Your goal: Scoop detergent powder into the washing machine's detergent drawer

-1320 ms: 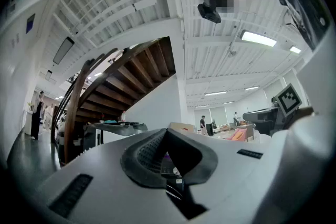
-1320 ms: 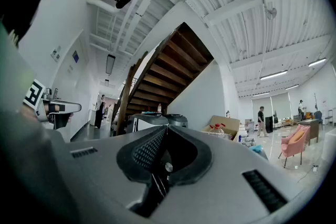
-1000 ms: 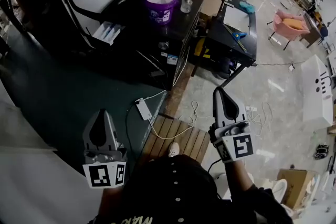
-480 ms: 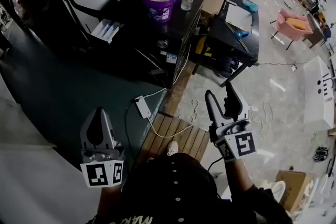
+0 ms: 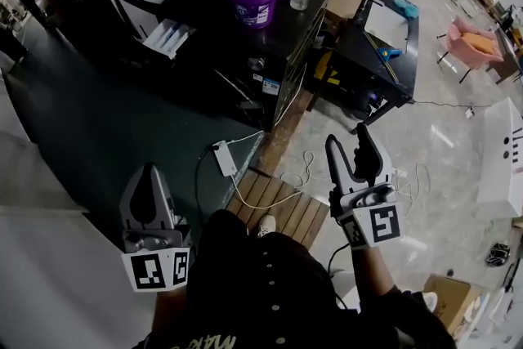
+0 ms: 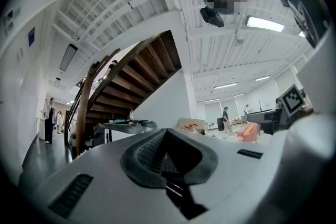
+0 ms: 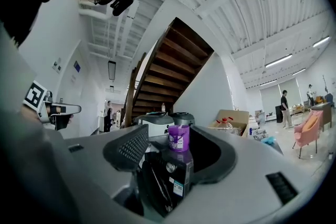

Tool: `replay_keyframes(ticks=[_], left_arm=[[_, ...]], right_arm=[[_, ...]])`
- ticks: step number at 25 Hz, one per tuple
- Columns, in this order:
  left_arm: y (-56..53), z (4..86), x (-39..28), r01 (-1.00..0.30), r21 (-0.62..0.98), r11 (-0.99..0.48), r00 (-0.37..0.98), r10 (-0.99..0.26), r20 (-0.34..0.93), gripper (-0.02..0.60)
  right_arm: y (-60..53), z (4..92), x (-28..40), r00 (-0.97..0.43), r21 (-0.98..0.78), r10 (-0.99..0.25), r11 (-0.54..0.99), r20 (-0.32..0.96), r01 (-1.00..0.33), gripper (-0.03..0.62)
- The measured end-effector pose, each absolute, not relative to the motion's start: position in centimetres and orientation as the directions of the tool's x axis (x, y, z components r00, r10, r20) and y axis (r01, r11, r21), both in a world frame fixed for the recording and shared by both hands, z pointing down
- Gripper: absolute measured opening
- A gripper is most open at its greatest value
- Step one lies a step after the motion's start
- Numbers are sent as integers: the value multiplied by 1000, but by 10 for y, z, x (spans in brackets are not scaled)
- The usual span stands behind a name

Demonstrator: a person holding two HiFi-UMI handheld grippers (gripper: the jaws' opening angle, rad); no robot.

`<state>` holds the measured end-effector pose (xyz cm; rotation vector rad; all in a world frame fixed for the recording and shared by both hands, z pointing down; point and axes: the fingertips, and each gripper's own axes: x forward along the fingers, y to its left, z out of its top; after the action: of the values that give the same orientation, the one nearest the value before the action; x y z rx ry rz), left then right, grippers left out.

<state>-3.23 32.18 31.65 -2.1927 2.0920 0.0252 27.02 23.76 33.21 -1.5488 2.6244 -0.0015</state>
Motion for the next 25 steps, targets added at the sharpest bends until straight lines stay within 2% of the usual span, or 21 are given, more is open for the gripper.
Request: replay_keyframes(ticks=[12,20,25], left_arm=[[267,328,-60,-997,-58,-58,61,-997,-55,15],[181,334,-105,-994,-34,-103,105,-992,-74,15],[124,303,-147,-987,-29,-158,160,-981,-112,15]], right_arm=[[182,344,239,-474,-58,-879,476,-40,-877,241],[110,344,187,-451,-29,-892,452,-29,-892,238],[58,309,144,-414,4,-909,414,-45,-910,219]])
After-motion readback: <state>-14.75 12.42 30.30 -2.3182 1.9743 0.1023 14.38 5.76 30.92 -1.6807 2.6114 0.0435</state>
